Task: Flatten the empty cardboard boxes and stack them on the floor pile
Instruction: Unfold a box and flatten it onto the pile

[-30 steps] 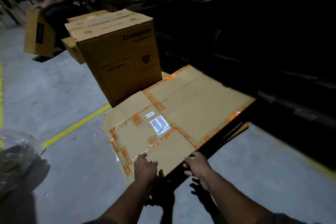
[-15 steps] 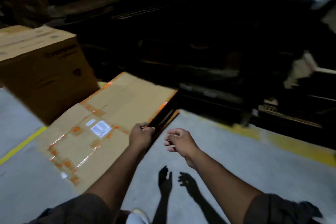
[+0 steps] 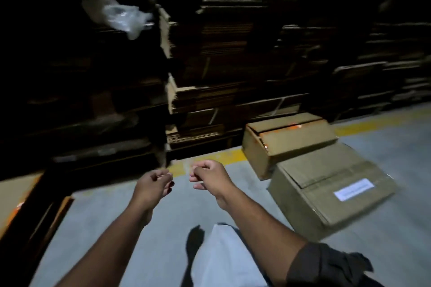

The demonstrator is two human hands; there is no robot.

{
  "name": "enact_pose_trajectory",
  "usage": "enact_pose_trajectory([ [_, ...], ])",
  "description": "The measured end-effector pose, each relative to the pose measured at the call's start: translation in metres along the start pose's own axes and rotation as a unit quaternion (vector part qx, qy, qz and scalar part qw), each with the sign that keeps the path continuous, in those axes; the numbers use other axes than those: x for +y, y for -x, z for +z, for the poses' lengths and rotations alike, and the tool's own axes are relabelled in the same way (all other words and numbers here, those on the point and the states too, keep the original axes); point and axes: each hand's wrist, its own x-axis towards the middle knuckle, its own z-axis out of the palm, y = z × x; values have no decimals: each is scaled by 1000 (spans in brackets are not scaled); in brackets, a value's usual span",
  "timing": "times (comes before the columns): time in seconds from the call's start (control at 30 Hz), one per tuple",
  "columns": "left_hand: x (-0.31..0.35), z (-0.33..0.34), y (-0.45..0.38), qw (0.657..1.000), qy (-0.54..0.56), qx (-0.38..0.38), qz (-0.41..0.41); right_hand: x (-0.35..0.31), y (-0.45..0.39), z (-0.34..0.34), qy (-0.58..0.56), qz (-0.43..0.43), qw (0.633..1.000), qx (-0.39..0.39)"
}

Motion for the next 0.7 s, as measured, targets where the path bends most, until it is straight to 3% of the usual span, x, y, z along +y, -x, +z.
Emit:
enact_pose_trajectory([
  [0.4,-9,239,-38,969,-141,-203,-12,95,-19,-248,-105,77,951,280],
  [0.53,-25,303,-59,953,-170,-249,-14,138,-38,-306,-67,122,920,367],
  [0.7,-51,365,-82,931,-206,-300,-26,177,-71,-354,65,138,890,430],
])
